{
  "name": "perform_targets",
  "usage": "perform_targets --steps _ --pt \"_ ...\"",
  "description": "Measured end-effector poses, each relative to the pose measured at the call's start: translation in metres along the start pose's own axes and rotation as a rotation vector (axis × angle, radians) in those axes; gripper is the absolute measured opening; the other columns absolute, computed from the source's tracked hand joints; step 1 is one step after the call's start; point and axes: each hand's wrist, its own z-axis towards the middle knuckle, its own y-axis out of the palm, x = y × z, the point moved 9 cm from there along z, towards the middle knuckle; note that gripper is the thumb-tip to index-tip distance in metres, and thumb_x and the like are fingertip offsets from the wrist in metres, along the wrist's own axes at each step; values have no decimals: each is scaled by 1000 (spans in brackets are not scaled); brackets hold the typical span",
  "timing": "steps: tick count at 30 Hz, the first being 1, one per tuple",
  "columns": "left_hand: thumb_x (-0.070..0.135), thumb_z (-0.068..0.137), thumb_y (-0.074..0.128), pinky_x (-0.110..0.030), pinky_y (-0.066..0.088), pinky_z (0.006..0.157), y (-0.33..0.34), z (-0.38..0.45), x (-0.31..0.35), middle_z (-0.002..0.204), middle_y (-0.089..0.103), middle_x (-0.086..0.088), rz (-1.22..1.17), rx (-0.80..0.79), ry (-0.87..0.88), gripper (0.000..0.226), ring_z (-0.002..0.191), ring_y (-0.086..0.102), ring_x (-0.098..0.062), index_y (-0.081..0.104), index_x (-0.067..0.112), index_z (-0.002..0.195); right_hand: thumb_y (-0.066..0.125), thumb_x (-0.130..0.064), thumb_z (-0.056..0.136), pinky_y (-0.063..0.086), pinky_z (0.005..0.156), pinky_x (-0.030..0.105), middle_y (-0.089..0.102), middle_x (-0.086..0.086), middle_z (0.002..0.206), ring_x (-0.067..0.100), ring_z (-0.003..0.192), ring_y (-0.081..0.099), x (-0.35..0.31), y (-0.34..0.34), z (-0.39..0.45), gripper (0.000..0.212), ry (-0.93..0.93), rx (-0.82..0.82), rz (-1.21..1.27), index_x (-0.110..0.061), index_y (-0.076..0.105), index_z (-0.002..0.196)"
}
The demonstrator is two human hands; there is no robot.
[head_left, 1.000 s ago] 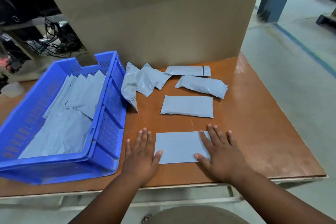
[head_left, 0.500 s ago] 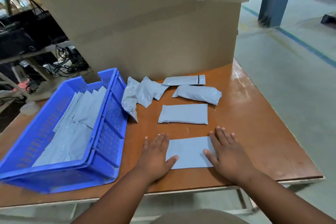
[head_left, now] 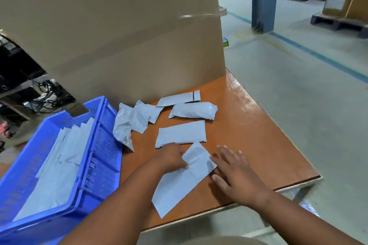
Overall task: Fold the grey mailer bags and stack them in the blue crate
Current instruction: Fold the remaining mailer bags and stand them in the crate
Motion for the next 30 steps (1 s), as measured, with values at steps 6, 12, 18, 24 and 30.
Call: perform_targets --steps 6,12,18,24,30 --pt "39 78 85 -45 61 73 -109 -38 -41 81 69 -6 -221 207 -75 33 74 67 -25 70 12 88 36 -67 100 12 131 52 15 -12 175 17 162 9 -85 -39 39 66 -208 -43 107 -47 28 162" --pt "21 85 85 -36 60 63 -223 -113 -126 80 77 -8 -293 438 -190 10 66 68 -22 76 16 84 43 -60 102 28 126 40 32 -4 171 20 154 31 -234 -93 88 59 -505 23 84 -41 44 157" --pt "20 86 86 -26 53 49 -269 -183 -242 72 74 -6 -356 507 -339 14 59 65 -16 76 11 89 48 -55 104 40 117 43 45 -1 162 23 144 45 -373 -103 122 52 -737 42 -33 -37 52 153" --pt "18 87 85 -26 50 49 -250 -208 -344 62 66 -6 -509 557 -427 17 53 57 -21 72 7 86 42 -46 101 52 99 48 59 -6 137 25 124 60 -467 -56 161 47 -846 -93 -141 -35 59 144" --pt "21 90 81 -26 53 53 -196 -183 -390 65 63 -9 -476 223 -470 26 56 60 -22 59 11 82 51 -58 100 56 93 42 69 -19 115 10 104 68 -509 -20 199 30 -742 -376 -281 -46 63 124"
